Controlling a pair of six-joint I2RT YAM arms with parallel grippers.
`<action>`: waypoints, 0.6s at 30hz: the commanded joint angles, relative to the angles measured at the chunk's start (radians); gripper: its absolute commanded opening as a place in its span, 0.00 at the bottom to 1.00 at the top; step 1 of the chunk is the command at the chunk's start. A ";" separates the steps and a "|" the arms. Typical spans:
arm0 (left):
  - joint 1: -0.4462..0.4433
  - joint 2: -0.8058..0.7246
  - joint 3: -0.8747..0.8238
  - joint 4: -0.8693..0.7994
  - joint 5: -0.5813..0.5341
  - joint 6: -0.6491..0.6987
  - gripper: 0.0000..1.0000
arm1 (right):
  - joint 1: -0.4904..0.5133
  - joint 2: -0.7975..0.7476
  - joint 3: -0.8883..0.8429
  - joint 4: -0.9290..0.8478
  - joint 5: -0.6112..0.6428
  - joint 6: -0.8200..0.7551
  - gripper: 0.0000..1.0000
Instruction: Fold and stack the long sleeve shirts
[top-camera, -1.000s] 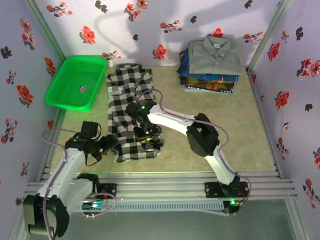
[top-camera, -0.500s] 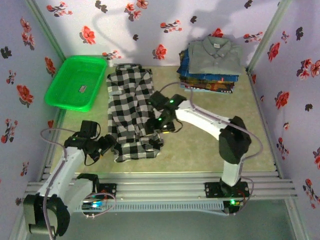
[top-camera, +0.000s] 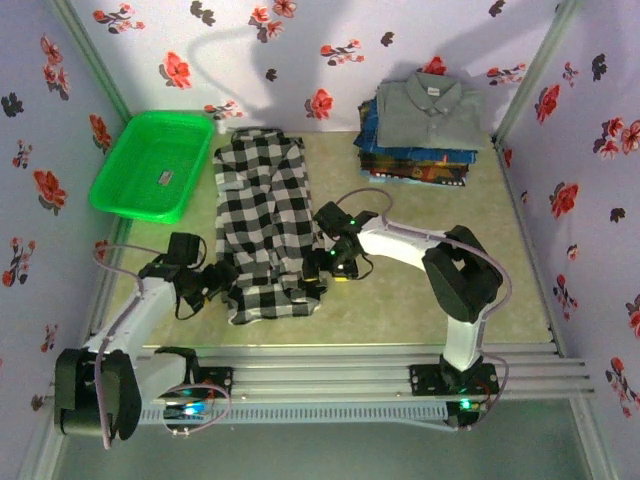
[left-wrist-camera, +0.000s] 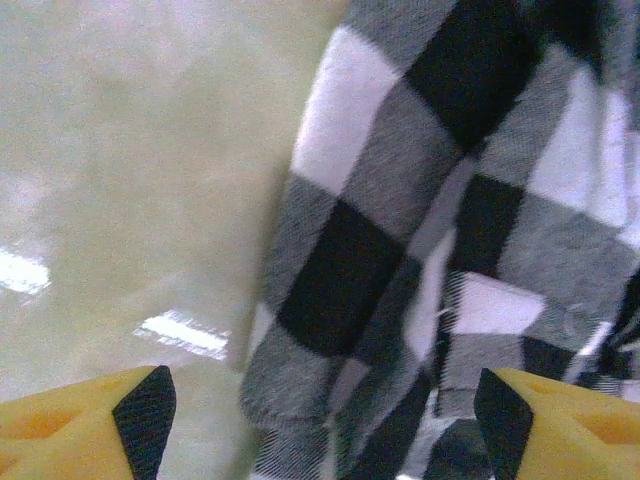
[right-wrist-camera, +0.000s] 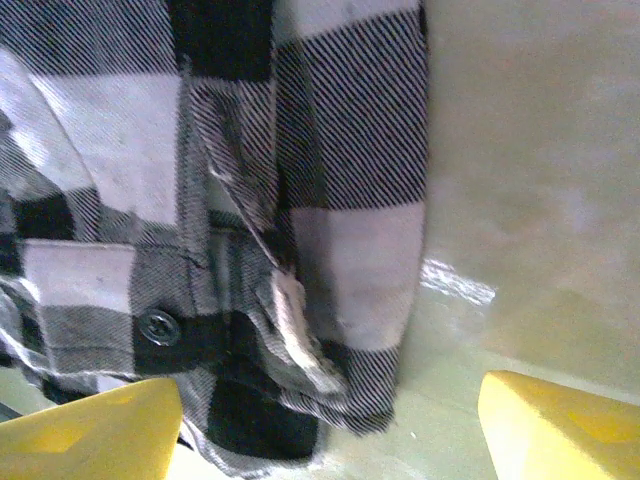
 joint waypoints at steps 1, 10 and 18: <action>0.008 0.016 -0.025 0.104 0.048 -0.013 0.81 | 0.003 0.027 -0.022 0.075 -0.031 0.043 0.79; 0.007 0.109 -0.054 0.145 0.084 -0.024 0.79 | 0.002 0.075 -0.003 0.094 -0.044 0.062 0.79; 0.004 0.167 -0.074 0.229 0.119 -0.042 0.78 | 0.002 0.104 -0.003 0.094 -0.062 0.089 0.77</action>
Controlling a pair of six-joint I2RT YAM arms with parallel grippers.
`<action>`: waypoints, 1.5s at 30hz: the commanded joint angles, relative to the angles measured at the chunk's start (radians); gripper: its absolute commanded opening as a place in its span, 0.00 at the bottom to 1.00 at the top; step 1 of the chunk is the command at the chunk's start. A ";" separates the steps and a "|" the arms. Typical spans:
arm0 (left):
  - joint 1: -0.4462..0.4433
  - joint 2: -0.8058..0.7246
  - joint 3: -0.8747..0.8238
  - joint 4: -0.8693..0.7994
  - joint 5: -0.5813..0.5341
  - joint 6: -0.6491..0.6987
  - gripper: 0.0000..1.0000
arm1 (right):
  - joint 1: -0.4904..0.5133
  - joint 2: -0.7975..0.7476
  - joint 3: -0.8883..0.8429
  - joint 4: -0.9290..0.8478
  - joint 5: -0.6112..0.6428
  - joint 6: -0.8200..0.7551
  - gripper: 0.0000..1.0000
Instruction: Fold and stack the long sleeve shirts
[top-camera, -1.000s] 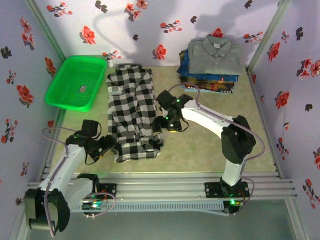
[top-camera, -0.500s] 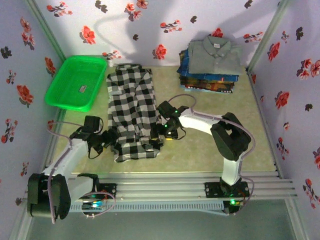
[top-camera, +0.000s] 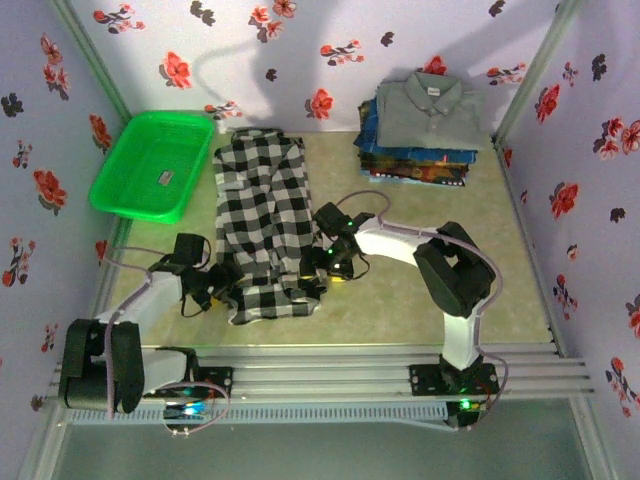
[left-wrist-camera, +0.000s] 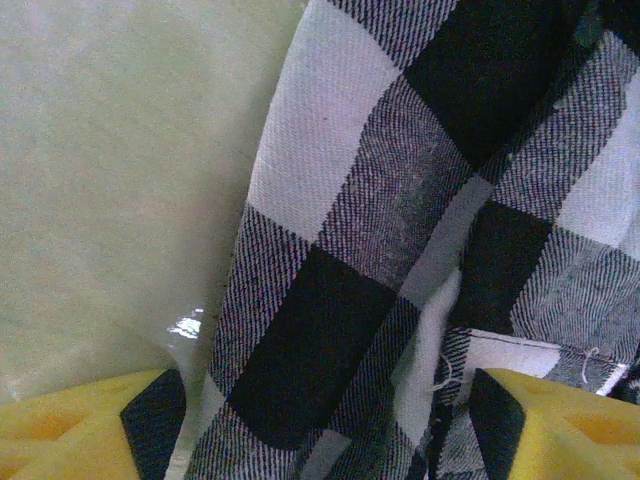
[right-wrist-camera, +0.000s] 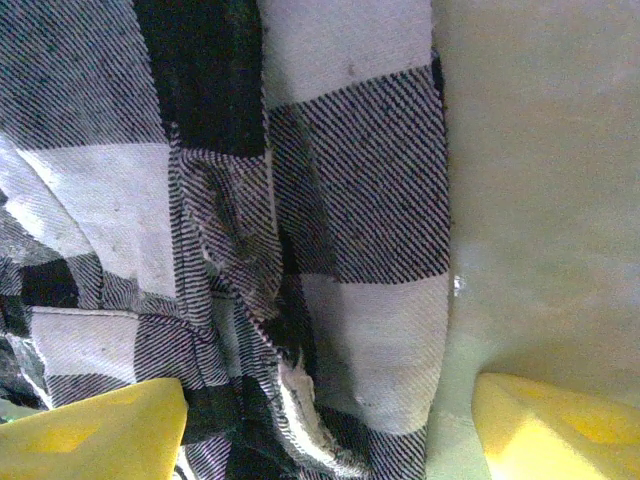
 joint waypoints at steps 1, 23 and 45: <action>0.002 0.037 -0.025 0.073 0.043 -0.011 0.77 | 0.007 0.053 -0.004 0.033 -0.037 0.036 0.76; -0.053 0.295 0.198 -0.033 0.105 0.075 0.14 | 0.046 0.203 0.217 -0.044 -0.096 0.147 0.00; 0.079 0.164 0.496 -0.216 0.195 0.098 0.05 | -0.091 0.093 0.511 -0.214 -0.171 0.099 0.00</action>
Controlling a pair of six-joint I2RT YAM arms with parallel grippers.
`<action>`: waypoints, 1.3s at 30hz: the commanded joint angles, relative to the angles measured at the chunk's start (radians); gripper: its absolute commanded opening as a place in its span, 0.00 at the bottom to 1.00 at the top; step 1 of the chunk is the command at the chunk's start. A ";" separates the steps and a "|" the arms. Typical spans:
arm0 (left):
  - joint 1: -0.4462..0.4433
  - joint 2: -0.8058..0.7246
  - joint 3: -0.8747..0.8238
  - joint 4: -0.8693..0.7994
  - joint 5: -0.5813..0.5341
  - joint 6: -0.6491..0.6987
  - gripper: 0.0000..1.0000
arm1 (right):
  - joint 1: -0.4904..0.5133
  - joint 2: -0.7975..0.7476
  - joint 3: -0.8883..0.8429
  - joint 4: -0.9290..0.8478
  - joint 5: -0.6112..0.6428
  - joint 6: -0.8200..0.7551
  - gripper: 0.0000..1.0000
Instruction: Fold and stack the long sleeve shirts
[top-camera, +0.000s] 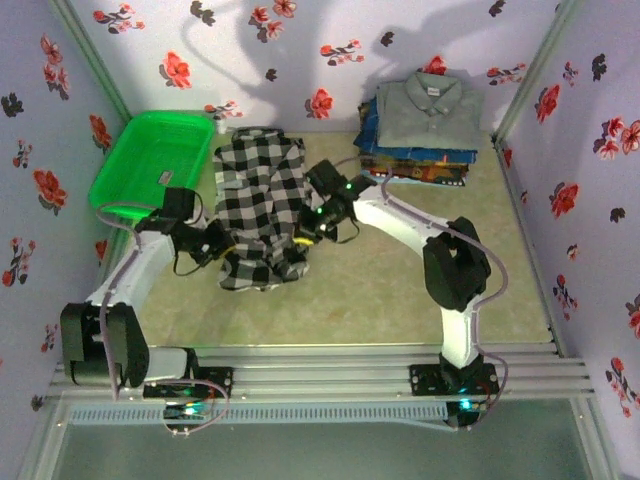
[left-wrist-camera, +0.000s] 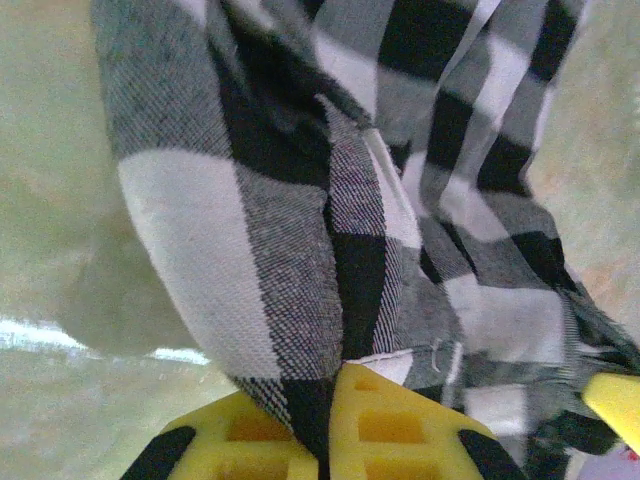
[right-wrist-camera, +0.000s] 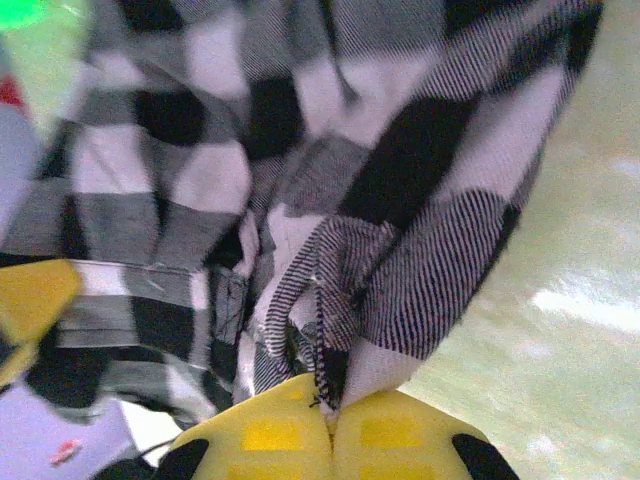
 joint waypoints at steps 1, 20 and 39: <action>0.040 0.050 0.074 0.021 0.057 -0.006 0.05 | -0.041 0.060 0.117 -0.043 -0.044 -0.036 0.00; 0.146 0.333 0.234 0.258 0.187 -0.180 0.05 | -0.183 0.358 0.470 -0.062 -0.132 -0.016 0.00; 0.173 0.479 0.310 0.326 0.148 -0.248 0.04 | -0.231 0.538 0.653 0.017 -0.146 0.065 0.00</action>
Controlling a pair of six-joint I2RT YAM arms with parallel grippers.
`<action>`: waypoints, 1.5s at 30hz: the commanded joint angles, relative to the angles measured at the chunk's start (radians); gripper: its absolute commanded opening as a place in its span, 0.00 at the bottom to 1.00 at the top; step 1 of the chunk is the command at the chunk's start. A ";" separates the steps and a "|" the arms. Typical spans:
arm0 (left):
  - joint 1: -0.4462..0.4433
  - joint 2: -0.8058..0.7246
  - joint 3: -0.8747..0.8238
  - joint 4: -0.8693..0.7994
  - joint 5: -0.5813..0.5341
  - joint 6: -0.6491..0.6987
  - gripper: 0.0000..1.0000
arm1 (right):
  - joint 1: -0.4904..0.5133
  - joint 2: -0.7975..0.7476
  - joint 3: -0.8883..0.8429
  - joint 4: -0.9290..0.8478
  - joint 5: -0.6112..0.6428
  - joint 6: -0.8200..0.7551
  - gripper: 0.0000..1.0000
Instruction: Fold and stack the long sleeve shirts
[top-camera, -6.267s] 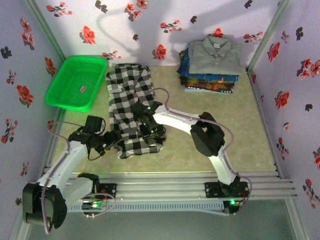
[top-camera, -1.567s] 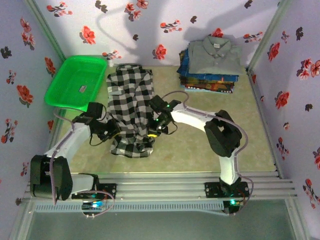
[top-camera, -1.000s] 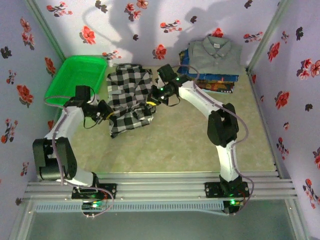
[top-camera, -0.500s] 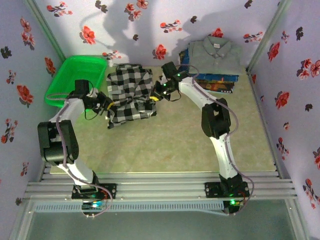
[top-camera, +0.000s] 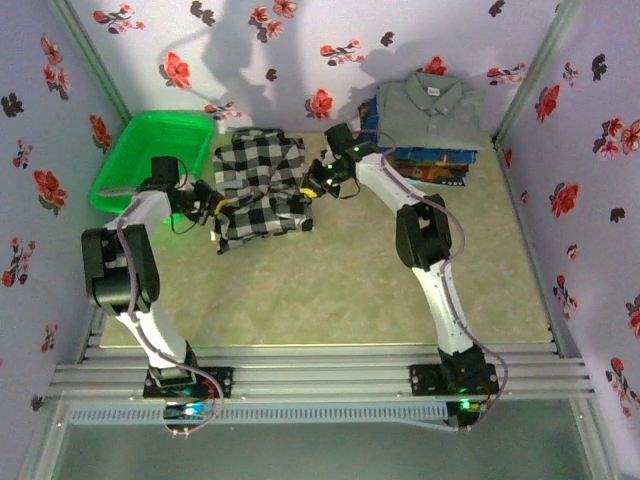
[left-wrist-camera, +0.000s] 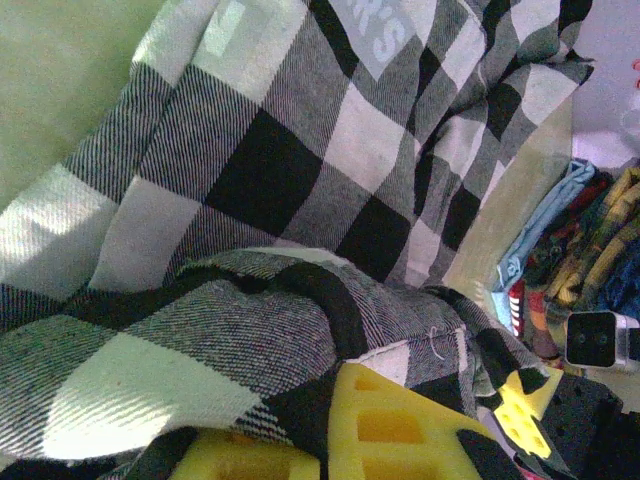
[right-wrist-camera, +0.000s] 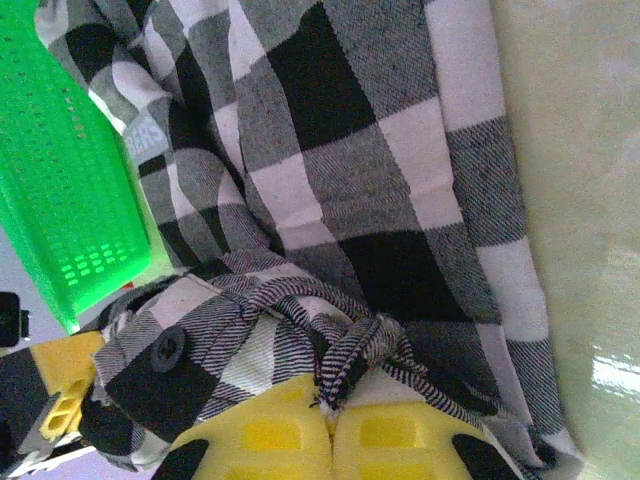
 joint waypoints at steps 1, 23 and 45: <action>0.016 0.026 0.040 0.023 -0.010 -0.019 0.04 | -0.015 0.030 0.054 0.053 -0.018 0.044 0.00; -0.003 0.022 0.080 0.107 0.001 -0.142 0.71 | -0.028 0.057 0.100 0.248 -0.012 0.171 0.54; -0.085 -0.396 -0.025 -0.505 -0.281 0.268 0.49 | 0.112 -0.411 -0.703 0.395 0.124 -0.041 0.18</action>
